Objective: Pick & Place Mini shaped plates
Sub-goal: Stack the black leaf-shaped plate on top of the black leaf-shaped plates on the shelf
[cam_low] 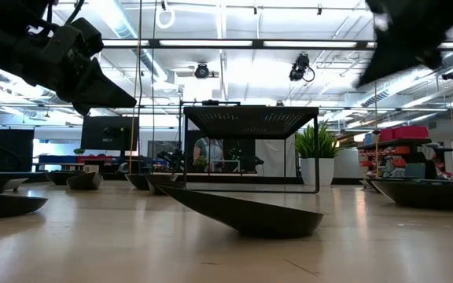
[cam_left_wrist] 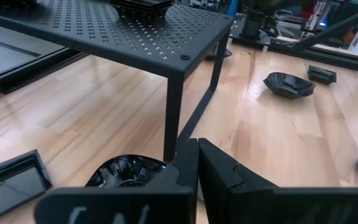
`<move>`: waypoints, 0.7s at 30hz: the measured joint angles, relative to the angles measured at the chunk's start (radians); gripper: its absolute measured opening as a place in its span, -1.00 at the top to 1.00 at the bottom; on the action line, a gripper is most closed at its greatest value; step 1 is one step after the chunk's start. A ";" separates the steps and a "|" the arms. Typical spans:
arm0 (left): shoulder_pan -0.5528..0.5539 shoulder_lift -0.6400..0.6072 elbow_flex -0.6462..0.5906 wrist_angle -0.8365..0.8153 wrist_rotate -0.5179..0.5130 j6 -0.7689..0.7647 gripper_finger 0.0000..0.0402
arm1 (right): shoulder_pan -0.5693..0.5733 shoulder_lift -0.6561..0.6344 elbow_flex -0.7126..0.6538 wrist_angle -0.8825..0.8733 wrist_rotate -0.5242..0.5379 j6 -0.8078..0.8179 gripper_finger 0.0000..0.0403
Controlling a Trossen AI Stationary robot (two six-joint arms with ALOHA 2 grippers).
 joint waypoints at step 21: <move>0.000 0.000 0.000 0.003 -0.051 0.004 0.92 | -0.877 -0.125 -0.252 -0.192 -0.612 -0.159 0.27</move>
